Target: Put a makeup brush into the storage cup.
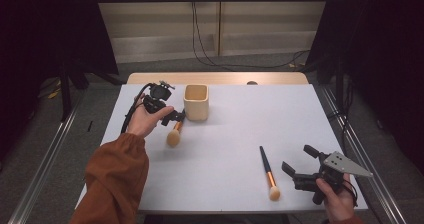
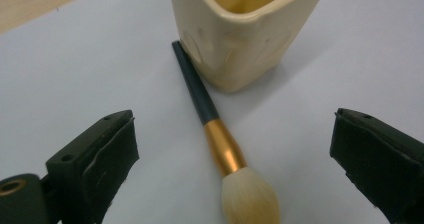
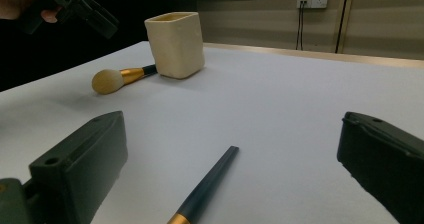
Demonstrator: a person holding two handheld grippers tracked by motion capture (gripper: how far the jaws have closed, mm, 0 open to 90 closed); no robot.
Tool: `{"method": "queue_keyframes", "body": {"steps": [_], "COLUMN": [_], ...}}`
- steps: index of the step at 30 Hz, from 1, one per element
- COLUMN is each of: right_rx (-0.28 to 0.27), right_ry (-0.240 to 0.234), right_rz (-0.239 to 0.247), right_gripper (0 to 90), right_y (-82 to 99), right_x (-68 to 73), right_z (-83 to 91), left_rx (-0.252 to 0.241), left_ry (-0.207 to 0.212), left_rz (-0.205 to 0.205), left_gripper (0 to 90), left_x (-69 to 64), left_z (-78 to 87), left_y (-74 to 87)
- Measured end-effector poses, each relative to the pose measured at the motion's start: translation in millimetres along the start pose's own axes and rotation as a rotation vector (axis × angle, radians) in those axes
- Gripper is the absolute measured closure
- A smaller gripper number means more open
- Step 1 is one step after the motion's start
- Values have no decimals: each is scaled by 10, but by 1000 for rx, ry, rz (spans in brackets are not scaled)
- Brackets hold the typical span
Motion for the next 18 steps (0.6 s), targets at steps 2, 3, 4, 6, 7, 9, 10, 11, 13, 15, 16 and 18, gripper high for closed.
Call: {"method": "queue_keyframes", "body": {"steps": [2,3,4,6,7,9,10,11,13,15,16,18], "right_rx": [0,2,4,2,3,11,19,19,20,22,23,22], "right_ry": [1,1,2,0,-1,-4,-7,-8,-10,-10,-10,-11], "right_rz": [-4,-2,-3,-1,0,-4,-5,-6,-1,-1,-2,-2], "right_gripper": [0,0,0,0,0,0,0,0,0,0,0,0], "right_y": [2,2,2,2,4,9,13,14,15,17,17,17], "right_x": [-2,-5,-6,-3,-4,-5,-4,-2,1,2,2,0], "right_z": [-3,-5,-6,-4,-4,-11,-13,-16,-16,-19,-19,-19], "left_rx": [34,46,54,78,91,112,124,136,155,163,172,193], "left_ry": [6,5,2,-12,-14,-4,-4,-11,6,7,6,13], "left_rz": [2,4,1,-7,-12,7,1,6,19,13,24,20], "left_gripper": [48,52,54,66,66,67,66,66,74,78,78,71], "left_x": [8,15,22,29,40,49,57,59,67,71,66,65], "left_z": [-36,-50,-63,-95,-106,-132,-141,-161,-191,-218,-227,-237], "left_y": [3,3,6,14,13,11,11,10,8,-4,-13,-27]}}
Point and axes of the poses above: each handheld gripper's, and its own axes: z roughly backward along the jaws, y roughly out of its underside, x roughly to its left, the point moved 1 cm from there along -z, roughly forward along the jaws, and after that the axes turned 14 degrees about -z, right-handed, at the moved point
